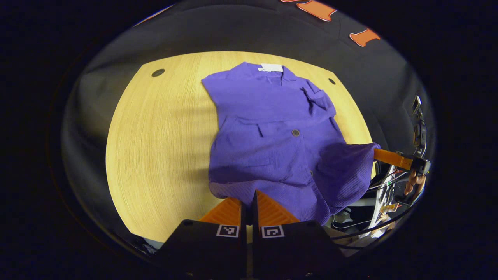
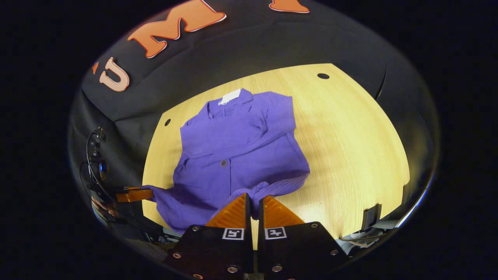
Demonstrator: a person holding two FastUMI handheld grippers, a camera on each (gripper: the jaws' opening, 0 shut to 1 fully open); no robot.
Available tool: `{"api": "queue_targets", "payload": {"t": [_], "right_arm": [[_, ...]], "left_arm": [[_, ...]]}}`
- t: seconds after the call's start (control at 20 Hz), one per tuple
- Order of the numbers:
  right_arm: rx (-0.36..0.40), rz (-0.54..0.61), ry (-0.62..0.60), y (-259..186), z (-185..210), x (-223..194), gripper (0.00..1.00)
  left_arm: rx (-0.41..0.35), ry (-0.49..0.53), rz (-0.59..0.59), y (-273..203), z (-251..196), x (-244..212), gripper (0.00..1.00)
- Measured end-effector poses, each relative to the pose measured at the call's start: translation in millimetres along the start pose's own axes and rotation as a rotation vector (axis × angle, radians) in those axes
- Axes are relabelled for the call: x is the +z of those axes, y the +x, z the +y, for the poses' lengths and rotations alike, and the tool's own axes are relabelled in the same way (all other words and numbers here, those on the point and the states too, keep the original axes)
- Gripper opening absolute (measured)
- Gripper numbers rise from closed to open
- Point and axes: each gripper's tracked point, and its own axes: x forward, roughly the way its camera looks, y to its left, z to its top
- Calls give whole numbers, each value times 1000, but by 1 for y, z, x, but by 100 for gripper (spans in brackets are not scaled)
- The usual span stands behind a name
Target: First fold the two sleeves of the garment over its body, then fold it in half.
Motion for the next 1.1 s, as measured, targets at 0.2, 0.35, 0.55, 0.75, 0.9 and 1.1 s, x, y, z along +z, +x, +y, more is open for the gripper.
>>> {"api": "queue_targets", "payload": {"t": [0.2, 0.35, 0.55, 0.75, 0.9, 1.1], "right_arm": [[-46, -46, -5, 0, 5, 37, 5], [-49, -47, -14, 7, 5, 65, 5], [-24, -19, -38, 24, -6, 100, 5], [6, 16, -93, 48, -21, 133, 5], [41, 37, -91, 68, -30, 157, 5], [80, 51, -84, 93, -39, 184, 5]], "left_arm": [[-19, 68, -26, -4, 7, 49, 7], [-2, 97, -28, -2, 19, 84, 7], [42, 100, -39, 0, 32, 131, 7], [104, 98, -15, 18, 44, 168, 7], [161, 91, -20, 29, 53, 197, 7], [213, 67, -52, 42, 61, 231, 7]]}}
